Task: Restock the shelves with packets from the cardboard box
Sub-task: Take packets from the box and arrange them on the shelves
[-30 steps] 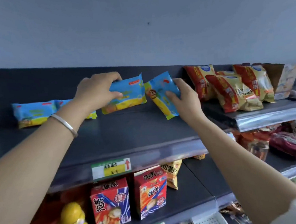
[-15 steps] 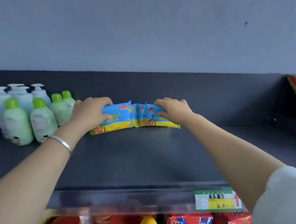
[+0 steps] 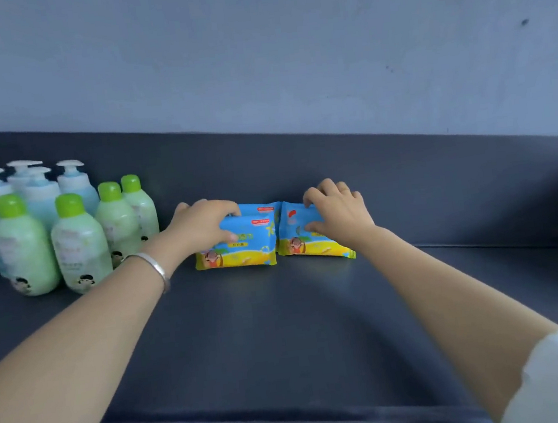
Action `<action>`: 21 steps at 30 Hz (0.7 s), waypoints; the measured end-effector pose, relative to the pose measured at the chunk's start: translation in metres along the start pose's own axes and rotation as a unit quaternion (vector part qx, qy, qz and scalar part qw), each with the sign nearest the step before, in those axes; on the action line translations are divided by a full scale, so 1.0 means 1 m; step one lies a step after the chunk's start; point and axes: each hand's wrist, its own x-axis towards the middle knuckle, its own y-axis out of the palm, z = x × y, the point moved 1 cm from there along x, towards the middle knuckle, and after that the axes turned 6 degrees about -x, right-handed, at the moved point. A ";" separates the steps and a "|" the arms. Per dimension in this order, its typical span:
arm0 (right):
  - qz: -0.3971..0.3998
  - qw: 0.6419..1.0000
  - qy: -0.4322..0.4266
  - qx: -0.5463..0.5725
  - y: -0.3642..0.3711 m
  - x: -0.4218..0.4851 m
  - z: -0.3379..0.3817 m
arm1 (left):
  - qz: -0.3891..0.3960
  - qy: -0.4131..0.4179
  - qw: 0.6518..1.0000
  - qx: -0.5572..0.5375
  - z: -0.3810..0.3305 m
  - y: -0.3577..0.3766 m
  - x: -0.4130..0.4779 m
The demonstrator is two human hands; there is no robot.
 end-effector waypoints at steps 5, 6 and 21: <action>-0.010 1.000 0.000 0.011 -0.002 -0.003 -0.004 | -0.018 0.000 1.000 -0.003 -0.005 0.013 0.013; -0.010 1.000 -0.002 0.005 -0.002 -0.004 -0.004 | -0.030 0.002 0.999 0.012 -0.006 0.015 0.014; -0.010 1.000 -0.001 -0.019 -0.021 -0.017 -0.004 | -0.142 0.065 0.984 0.085 -0.037 0.012 0.012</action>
